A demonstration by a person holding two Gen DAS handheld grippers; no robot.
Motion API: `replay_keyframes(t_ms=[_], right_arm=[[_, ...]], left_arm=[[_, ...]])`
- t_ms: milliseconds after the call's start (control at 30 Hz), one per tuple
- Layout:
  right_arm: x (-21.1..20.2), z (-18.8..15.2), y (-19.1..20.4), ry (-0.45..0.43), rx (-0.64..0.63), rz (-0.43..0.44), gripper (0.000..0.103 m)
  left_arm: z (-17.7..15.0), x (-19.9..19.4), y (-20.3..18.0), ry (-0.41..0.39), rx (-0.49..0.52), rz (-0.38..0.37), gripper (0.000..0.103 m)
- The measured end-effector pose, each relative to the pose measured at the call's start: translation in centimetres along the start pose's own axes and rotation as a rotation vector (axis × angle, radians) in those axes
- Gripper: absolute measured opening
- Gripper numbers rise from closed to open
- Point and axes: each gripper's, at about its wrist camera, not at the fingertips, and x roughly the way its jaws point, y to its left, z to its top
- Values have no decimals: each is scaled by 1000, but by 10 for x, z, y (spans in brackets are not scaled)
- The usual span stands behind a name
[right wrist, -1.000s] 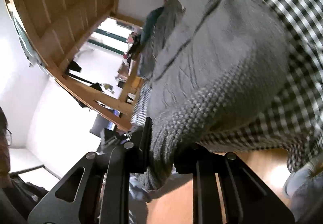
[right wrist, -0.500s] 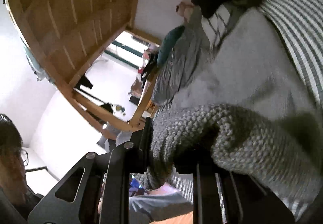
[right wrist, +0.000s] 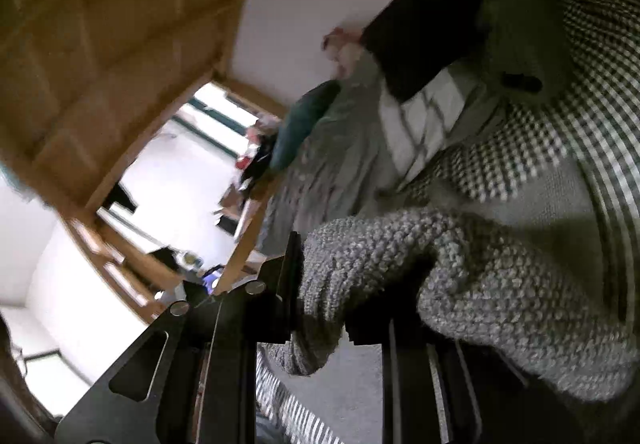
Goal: Fold large clothes
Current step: 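Lift the hem with both grippers and fold it over toward the collar, then open both grippers and release the folded sweater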
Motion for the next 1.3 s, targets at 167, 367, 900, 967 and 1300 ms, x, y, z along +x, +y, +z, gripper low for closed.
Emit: replay_keyframes(t_ms=[167, 367, 900, 967, 1300], right_arm=[[50, 53, -41, -3, 132, -114, 19], [96, 77, -93, 46, 250, -291, 25], [73, 140, 36, 108, -351, -728, 100], [91, 101, 52, 233, -487, -807, 100], [153, -55, 15, 422, -564, -1021, 100]], left_arm=[[47, 56, 11, 52, 19, 38, 9], [65, 127, 45, 179, -23, 108, 10], [114, 132, 51, 211, 46, 168, 98], [128, 115, 44, 126, 48, 218, 97], [-47, 156, -55, 328, 198, 382, 98]])
